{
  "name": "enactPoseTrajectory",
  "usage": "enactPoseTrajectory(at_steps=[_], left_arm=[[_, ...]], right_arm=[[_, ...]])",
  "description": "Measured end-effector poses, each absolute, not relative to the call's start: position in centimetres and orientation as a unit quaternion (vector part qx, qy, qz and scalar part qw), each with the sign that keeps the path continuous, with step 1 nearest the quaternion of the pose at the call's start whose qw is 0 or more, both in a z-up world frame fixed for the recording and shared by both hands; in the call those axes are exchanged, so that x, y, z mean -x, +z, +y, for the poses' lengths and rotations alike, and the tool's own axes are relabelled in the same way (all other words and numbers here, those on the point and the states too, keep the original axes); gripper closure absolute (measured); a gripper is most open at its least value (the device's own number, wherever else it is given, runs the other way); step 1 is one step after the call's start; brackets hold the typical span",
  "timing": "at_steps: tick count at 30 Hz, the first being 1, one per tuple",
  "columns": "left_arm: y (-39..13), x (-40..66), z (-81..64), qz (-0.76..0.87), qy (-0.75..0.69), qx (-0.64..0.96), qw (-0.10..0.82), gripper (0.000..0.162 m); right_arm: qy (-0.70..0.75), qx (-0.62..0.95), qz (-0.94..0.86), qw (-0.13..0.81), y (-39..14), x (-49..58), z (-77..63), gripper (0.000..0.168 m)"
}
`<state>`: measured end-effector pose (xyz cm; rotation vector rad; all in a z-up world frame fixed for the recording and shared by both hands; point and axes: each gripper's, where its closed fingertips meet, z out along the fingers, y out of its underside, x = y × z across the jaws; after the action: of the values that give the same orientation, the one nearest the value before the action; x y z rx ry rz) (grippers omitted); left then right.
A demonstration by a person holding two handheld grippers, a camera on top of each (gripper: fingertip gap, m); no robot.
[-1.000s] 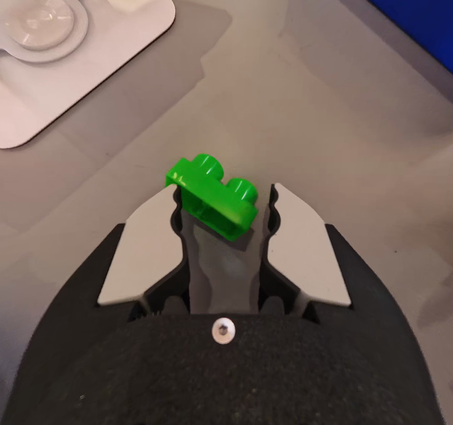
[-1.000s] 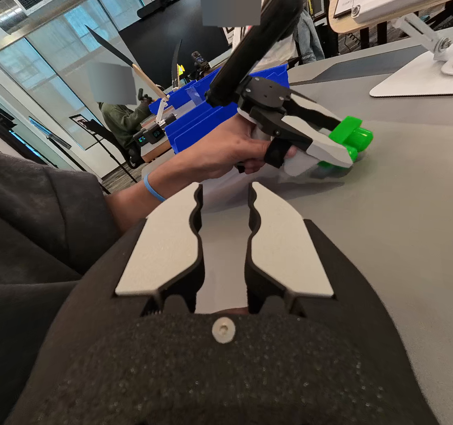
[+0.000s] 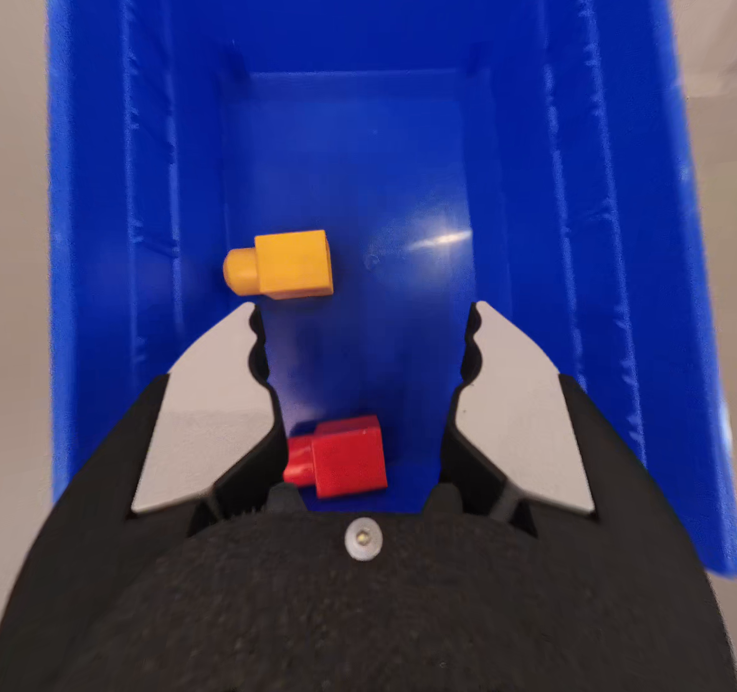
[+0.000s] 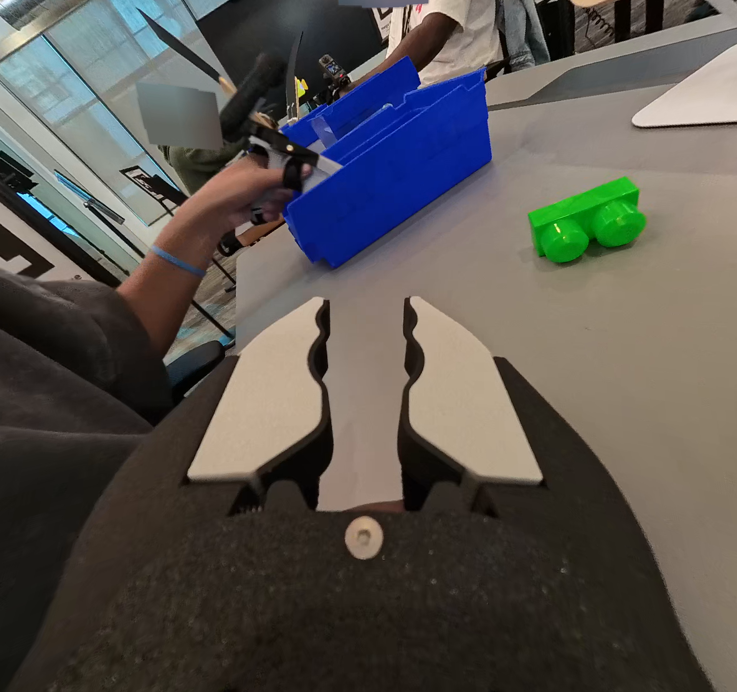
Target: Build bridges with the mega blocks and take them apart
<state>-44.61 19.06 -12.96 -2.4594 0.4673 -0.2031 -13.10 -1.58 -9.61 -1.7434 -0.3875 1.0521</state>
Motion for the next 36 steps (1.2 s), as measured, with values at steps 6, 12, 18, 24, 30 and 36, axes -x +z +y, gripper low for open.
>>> enactPoseTrajectory(at_steps=[6,12,18,24,30,36], left_arm=[[-15.2,47.7,22.6,0.139,0.010,0.948,0.288,0.079],[-17.8,47.1,22.6,0.134,0.015,0.963,0.233,0.071],[-18.4,46.2,23.2,0.143,0.009,0.966,0.214,0.094],[-14.5,42.7,22.0,0.241,-0.036,0.933,0.264,0.094],[-3.2,33.8,16.8,0.413,-0.114,0.812,0.396,0.095],[-6.9,24.6,11.4,0.501,-0.101,0.790,0.339,0.094]], right_arm=[[0.444,0.722,-0.159,0.506,-9.7,13.2,-1.6,0.133],[0.459,0.722,-0.161,0.492,-10.1,13.6,-1.7,0.133],[0.460,0.723,-0.153,0.493,-10.2,13.1,-1.5,0.133],[0.457,0.723,-0.143,0.499,-10.1,12.3,-1.2,0.133],[0.454,0.723,-0.144,0.500,-10.1,12.4,-1.3,0.134],[0.447,0.727,-0.148,0.500,-10.3,12.6,-1.3,0.134]])
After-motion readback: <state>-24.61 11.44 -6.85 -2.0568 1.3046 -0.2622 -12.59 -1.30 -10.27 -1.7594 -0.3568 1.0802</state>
